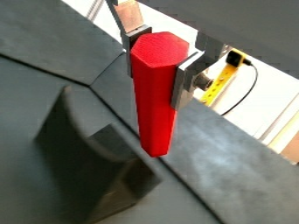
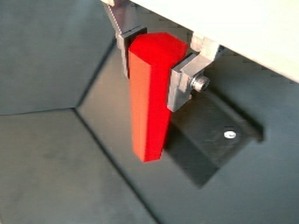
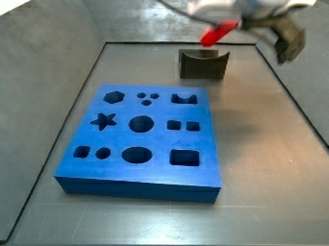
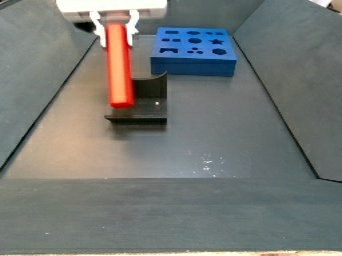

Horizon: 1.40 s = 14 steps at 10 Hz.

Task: Pick up the hexagon object. Move up. Place the hexagon object on the fixture. Regrasp the hexagon object. Move to above the board. Insert the hexagon object.
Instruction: Move to above the board.

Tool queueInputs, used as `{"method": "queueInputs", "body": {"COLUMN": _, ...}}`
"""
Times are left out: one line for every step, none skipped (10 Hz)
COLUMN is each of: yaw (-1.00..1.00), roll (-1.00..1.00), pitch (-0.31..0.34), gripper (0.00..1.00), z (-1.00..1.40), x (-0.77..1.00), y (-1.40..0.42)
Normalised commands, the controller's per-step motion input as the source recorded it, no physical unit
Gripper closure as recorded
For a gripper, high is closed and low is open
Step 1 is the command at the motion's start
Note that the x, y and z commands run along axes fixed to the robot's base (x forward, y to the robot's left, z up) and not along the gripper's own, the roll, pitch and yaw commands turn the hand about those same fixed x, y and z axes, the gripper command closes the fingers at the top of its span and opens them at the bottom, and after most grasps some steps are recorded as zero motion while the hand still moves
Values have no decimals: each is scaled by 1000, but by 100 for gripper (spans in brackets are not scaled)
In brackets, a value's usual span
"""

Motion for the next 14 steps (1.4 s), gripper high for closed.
{"method": "queueInputs", "body": {"yaw": 110, "roll": -40, "pitch": 40, "gripper": 100, "z": 1000, "x": 349, "y": 203}}
{"method": "queueInputs", "body": {"yaw": 87, "roll": -27, "pitch": 47, "gripper": 100, "z": 1000, "x": 308, "y": 168}}
{"method": "queueInputs", "body": {"yaw": 74, "roll": -27, "pitch": 45, "gripper": 100, "z": 1000, "x": 285, "y": 144}}
{"method": "queueInputs", "body": {"yaw": 58, "roll": -30, "pitch": 65, "gripper": 100, "z": 822, "x": 192, "y": 86}}
{"method": "queueInputs", "body": {"yaw": 52, "roll": -29, "pitch": 72, "gripper": 100, "z": 595, "x": 109, "y": 34}}
{"method": "queueInputs", "body": {"yaw": 52, "roll": -35, "pitch": 75, "gripper": 100, "z": 431, "x": 65, "y": 17}}
{"method": "queueInputs", "body": {"yaw": 52, "roll": -42, "pitch": 74, "gripper": 100, "z": 321, "x": 50, "y": 12}}
{"method": "queueInputs", "body": {"yaw": -168, "roll": -1000, "pitch": -35, "gripper": 100, "z": 421, "x": -812, "y": -1000}}
{"method": "queueInputs", "body": {"yaw": -171, "roll": -1000, "pitch": -50, "gripper": 100, "z": 418, "x": -824, "y": -1000}}
{"method": "queueInputs", "body": {"yaw": -172, "roll": -1000, "pitch": -70, "gripper": 100, "z": 434, "x": -880, "y": -1000}}
{"method": "queueInputs", "body": {"yaw": -174, "roll": -1000, "pitch": -83, "gripper": 100, "z": 428, "x": -907, "y": -1000}}
{"method": "queueInputs", "body": {"yaw": -181, "roll": -1000, "pitch": -87, "gripper": 100, "z": 434, "x": -920, "y": -1000}}
{"method": "queueInputs", "body": {"yaw": -188, "roll": -1000, "pitch": -88, "gripper": 100, "z": 446, "x": -952, "y": -1000}}
{"method": "queueInputs", "body": {"yaw": -190, "roll": -1000, "pitch": -88, "gripper": 100, "z": 450, "x": -988, "y": -1000}}
